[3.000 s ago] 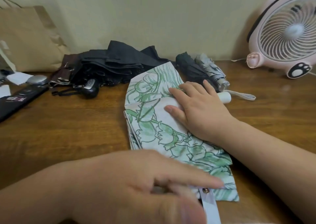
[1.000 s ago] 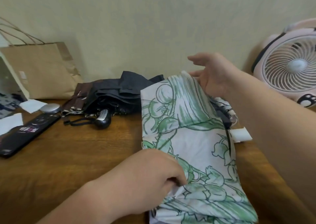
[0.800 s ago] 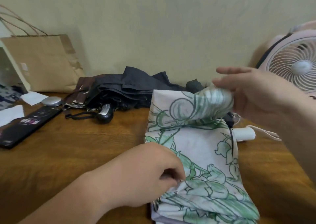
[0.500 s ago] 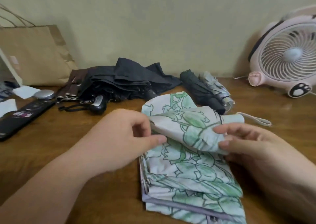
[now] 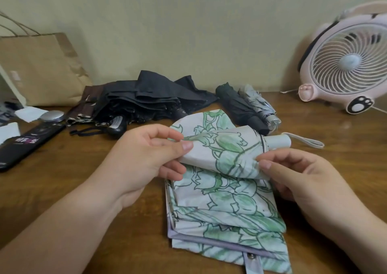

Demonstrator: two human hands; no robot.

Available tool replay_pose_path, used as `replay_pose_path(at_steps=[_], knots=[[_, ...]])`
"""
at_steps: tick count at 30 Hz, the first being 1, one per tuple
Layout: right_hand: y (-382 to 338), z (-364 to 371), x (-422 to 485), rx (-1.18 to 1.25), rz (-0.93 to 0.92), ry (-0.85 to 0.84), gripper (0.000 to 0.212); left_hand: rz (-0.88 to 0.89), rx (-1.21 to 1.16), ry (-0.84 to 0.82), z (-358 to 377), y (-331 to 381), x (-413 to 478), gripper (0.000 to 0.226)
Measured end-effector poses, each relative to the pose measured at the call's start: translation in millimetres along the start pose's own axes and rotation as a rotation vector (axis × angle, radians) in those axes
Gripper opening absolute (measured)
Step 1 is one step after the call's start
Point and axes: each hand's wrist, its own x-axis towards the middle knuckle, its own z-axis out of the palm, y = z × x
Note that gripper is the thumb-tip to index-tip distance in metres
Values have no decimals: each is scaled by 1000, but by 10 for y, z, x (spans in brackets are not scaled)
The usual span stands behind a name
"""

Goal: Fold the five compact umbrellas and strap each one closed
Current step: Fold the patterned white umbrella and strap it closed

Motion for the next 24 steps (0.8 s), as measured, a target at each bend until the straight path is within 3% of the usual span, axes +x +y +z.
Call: replay_pose_path(at_steps=[4,8,12,17,20,22,24], knots=[[36,-8,31,-19,-14,38,4,-54,30,42,35,-45,-32,21],[70,-49,28,-92,-17,6,11,-55,344,52,-36,-204,-180,13],[116,-87,20,-495,-62,-68,26,-57,649,23,-2,-257,-255,4],[124,-40,-126,-917,-213,-124,24,96,1145,0,151,-148,-205,40],[99,-35,-169,-1005,-253,-137,17,455,1430,9,190,-67,-60,32],[79,-61,-174,-998,-240,-145,17,537,1479,-168,197,-48,101,57],[49,-98,-174,-1018,-217,-174,18,459,1489,-379,209,-106,237,75]])
